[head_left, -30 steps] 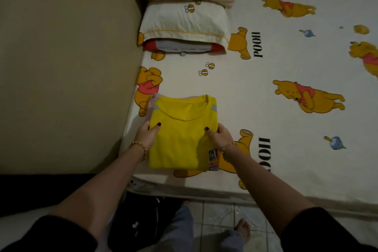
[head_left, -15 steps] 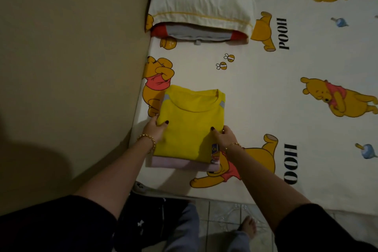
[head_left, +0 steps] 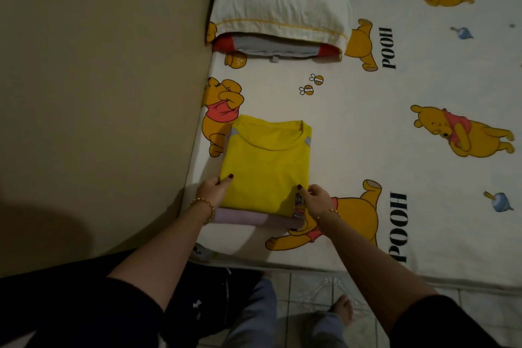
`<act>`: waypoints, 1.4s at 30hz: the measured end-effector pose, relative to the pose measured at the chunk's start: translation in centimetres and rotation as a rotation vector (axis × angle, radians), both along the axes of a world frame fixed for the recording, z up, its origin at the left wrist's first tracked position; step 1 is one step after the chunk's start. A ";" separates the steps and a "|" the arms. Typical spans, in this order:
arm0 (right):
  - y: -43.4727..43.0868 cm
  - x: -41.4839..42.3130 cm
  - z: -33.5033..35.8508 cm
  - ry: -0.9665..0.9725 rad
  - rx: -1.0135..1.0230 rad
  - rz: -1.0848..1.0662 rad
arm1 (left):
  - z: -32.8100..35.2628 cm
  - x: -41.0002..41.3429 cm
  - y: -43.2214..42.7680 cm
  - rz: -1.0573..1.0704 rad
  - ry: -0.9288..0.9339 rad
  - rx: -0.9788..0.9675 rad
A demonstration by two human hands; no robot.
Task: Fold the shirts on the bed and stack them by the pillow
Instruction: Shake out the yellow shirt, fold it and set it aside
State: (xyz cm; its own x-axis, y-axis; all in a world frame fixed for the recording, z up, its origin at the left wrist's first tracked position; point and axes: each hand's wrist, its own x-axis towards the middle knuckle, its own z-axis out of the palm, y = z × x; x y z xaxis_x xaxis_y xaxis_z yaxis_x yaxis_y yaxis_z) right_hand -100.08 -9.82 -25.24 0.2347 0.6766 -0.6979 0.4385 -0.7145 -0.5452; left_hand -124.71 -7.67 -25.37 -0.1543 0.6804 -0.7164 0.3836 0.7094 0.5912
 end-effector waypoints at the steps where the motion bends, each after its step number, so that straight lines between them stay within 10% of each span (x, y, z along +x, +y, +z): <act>1: -0.4 0.1 -0.2 0.032 -0.025 0.012 | 0.0 -0.1 -0.7 -0.026 0.002 -0.030; 18: -3.3 1.4 -0.6 -0.020 0.014 0.049 | 0.7 -1.1 -4.3 -0.173 0.173 -0.017; 22: -2.7 0.6 -0.3 -0.211 0.252 0.052 | 0.4 0.2 -3.2 0.028 0.296 0.302; 26: -0.1 -1.8 -1.8 -0.415 0.516 0.289 | -0.5 2.8 -0.4 -0.319 0.548 0.663; 42: 3.9 -4.3 -9.1 -0.389 0.697 0.333 | -8.2 4.0 2.5 -0.469 0.472 0.685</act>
